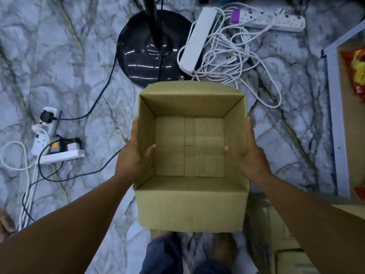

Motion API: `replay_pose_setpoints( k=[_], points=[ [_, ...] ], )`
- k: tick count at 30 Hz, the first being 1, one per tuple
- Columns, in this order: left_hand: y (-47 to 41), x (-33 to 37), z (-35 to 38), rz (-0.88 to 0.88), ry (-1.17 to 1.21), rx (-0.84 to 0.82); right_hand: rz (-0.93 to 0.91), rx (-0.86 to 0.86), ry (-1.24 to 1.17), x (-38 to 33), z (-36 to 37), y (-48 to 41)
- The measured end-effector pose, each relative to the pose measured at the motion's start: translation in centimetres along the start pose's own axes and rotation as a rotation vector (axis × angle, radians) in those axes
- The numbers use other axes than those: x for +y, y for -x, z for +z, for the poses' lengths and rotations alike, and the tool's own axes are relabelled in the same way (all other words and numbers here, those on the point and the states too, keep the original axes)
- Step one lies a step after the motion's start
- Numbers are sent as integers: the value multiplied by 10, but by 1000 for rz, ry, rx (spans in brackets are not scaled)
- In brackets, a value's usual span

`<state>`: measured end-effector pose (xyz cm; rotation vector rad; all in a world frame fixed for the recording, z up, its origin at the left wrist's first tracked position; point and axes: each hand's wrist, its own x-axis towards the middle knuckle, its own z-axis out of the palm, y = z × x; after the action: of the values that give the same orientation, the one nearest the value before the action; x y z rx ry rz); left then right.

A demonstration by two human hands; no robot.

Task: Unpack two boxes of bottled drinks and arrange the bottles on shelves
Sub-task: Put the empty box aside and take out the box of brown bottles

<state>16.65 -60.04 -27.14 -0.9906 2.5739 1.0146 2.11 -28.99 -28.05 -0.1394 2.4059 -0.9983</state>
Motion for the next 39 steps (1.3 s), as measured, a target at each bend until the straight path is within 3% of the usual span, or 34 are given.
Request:
replay_pose_setpoints(
  k=[6,9,11,15,23,31,39],
  points=[
    [-21,8,-5,45,-3,49,19,18,41,-7,1,-11],
    [-26,38,-14,215,-166,182,43,81,131,-26,-11,-10],
    [-33,72,-17,344,-234,179,3,161,155,-44,-22,-10],
    [-39,154,-10,467,-126,18,-44,267,122,-66,-54,-6],
    [-20,283,50,758,-141,-230,150,397,-31,-20,-145,43],
    [54,378,163,1021,-208,-494,422,646,-95,95,-213,157],
    [162,420,295,1268,-384,-781,758,760,-209,208,-213,272]
  ],
)
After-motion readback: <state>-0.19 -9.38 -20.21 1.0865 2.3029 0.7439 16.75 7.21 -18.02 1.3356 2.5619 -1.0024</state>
